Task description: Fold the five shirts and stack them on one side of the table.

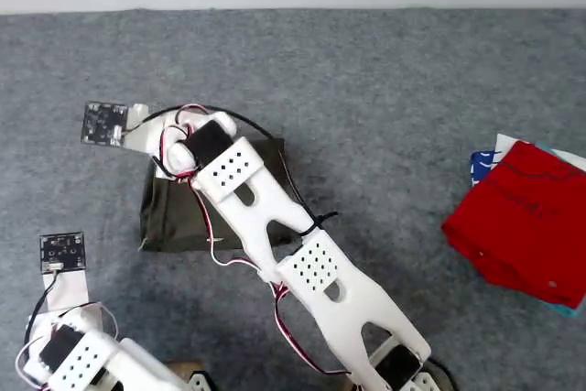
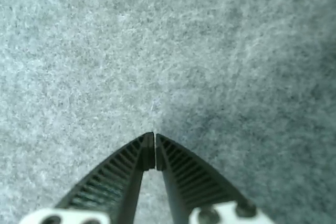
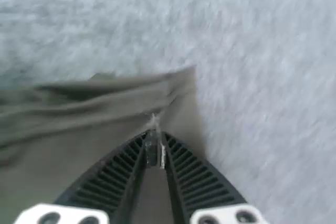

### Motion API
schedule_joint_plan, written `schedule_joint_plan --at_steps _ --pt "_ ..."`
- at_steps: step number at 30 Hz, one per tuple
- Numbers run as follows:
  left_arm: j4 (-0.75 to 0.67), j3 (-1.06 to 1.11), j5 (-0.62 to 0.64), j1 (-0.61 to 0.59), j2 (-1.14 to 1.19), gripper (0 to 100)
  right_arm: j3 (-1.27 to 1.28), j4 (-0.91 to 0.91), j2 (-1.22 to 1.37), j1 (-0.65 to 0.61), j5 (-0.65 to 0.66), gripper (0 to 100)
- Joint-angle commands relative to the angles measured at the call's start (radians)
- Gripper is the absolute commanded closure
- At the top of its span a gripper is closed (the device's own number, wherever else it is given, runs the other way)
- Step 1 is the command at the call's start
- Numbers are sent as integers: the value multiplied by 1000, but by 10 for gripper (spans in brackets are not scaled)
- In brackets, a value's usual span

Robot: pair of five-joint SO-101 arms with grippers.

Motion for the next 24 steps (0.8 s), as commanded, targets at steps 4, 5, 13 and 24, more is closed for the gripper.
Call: schedule_joint_plan --at_steps 4,5,13,24 --pt "-26 -24 17 -103 -12 985 -55 240 -108 -65 -121 974" --pt "-34 -28 26 -117 -12 985 -54 237 -104 -70 -146 974" --pt "-68 -30 57 -163 -12 985 -54 229 -12 -197 -239 974" --pt "-68 -27 57 -155 -12 985 -57 81 81 -311 -232 974"
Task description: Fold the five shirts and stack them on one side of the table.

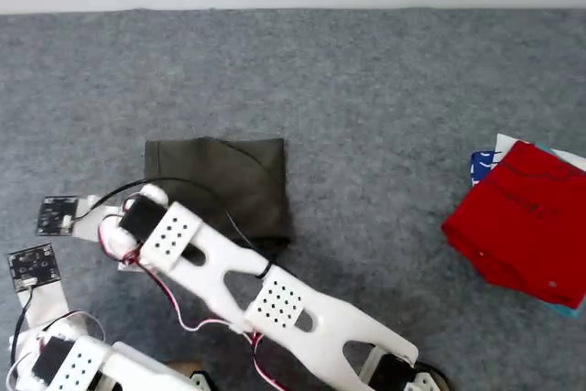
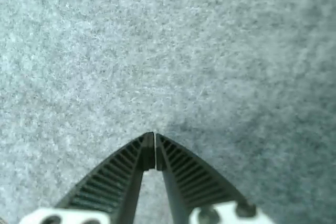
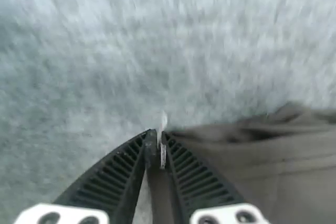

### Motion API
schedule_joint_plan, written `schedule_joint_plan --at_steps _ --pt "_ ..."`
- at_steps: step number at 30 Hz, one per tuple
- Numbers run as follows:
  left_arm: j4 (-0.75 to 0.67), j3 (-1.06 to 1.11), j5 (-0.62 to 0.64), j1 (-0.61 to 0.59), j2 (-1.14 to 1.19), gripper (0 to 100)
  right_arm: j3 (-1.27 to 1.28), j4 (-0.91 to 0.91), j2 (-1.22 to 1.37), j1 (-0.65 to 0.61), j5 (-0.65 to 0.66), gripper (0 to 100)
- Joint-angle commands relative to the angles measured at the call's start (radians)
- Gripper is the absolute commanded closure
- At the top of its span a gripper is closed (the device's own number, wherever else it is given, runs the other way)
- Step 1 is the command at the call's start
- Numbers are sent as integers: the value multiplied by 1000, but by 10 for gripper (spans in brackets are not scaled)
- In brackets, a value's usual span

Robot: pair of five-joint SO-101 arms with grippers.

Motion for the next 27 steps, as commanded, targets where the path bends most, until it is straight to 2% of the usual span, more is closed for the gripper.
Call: schedule_joint_plan --at_steps 1,9,15,21,27 --pt "-18 -27 11 0 -12 985 -57 -31 -85 -15 -5 974" --pt "-18 -27 11 2 -12 985 -55 125 -259 68 -5 973" --pt "-14 -25 11 2 -12 985 -48 127 -275 173 -11 973" --pt "-14 -25 11 2 -12 985 120 99 -246 139 -64 973" --pt "-14 -25 11 2 -12 985 176 -62 -160 68 -81 973"
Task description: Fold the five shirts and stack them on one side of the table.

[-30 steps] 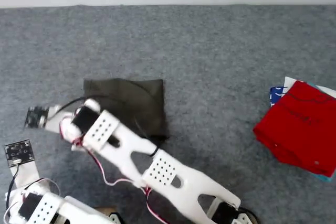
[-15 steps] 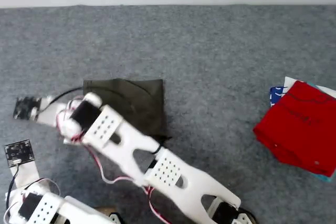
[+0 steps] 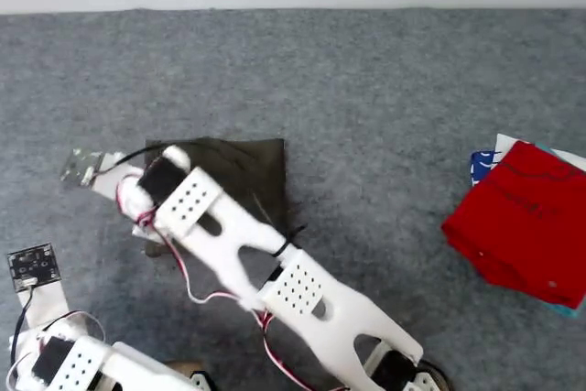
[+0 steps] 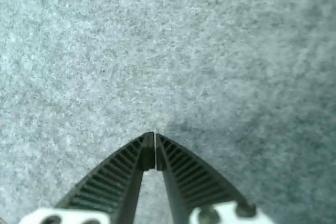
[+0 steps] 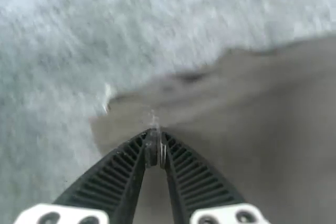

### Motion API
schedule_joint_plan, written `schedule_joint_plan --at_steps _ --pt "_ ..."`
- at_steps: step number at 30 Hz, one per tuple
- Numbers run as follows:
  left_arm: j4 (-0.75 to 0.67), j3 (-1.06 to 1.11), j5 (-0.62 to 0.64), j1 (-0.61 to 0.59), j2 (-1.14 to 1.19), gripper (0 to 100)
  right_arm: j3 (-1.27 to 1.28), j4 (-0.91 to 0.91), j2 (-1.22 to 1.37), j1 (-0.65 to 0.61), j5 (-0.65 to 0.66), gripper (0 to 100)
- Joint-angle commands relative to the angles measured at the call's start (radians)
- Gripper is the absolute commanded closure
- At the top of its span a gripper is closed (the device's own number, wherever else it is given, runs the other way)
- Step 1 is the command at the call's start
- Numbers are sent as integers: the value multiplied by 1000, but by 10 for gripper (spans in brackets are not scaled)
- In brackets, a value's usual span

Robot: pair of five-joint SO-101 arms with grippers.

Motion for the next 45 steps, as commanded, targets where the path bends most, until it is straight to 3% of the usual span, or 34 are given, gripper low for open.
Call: schedule_joint_plan --at_steps 1,5,11,13,17,22,26,29,34,45 --pt "-14 -25 11 2 -12 985 -5 -97 12 -45 -5 973" --pt "-14 -25 11 2 -12 985 -54 -117 -10 -45 -3 973" --pt "-17 -31 12 2 -12 985 -129 122 -76 -15 -11 973" --pt "-17 -47 14 12 -12 985 -124 120 -108 25 -41 973" --pt "-15 -93 157 150 -12 985 -86 119 -220 88 -94 973" --pt "-38 -134 302 396 -12 985 147 119 -377 173 -97 973" --pt "-48 -154 359 563 -12 985 365 119 -512 216 -120 972" --pt "-68 -153 361 624 -11 985 523 117 -604 242 -245 969" --pt "-68 -136 361 631 -11 985 750 116 -691 295 -425 969" --pt "-68 -154 404 543 -11 985 928 61 -552 315 -443 972"
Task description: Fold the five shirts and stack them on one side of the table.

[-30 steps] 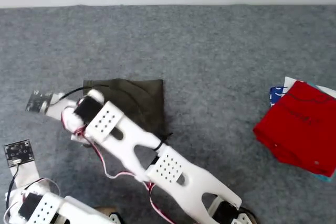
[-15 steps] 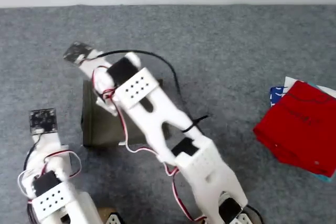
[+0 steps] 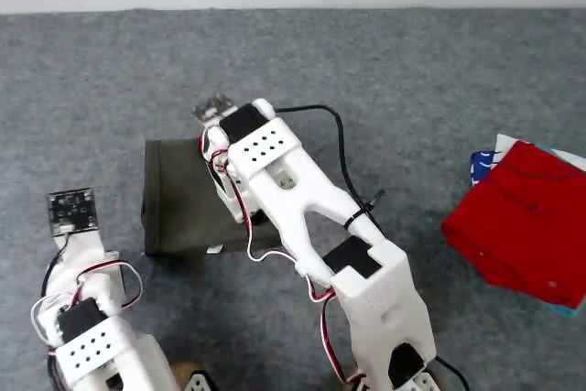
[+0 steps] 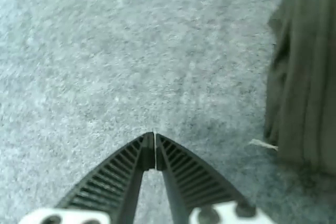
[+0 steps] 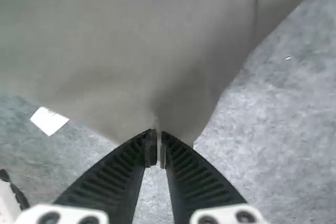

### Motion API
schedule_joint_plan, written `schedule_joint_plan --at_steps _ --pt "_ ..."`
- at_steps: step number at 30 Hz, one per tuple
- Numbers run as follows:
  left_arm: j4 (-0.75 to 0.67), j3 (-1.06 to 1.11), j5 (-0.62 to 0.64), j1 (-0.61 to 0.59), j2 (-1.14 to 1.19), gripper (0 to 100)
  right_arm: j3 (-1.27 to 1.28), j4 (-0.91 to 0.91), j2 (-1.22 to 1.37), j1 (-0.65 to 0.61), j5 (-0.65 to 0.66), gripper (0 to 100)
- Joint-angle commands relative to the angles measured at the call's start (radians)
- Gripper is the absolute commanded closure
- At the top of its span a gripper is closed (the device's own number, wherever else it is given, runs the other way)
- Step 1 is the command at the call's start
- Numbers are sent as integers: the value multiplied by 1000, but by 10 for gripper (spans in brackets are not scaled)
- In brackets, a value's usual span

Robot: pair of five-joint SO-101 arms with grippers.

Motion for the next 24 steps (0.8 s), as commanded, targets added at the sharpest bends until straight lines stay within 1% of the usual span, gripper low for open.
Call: schedule_joint_plan --at_steps 1,6,8,10,13,15,20,24 --pt "-23 -51 12 -8 -11 985 -9 -8 45 12 -11 972" --pt "-23 -50 11 -8 -11 985 -160 53 36 35 -9 969" --pt "-23 -50 11 -6 -11 985 -164 53 -8 53 -9 963" --pt "-23 -50 11 -6 -11 985 -163 51 -45 59 -9 912" --pt "-23 -50 9 -6 -11 985 -124 51 -82 61 -12 780" --pt "-23 -50 9 -6 -11 985 -104 47 -85 59 -17 727" --pt "-51 -35 9 -6 -9 985 -101 31 18 38 -107 719" --pt "-68 -25 9 -6 -9 985 -103 30 150 24 -120 719"
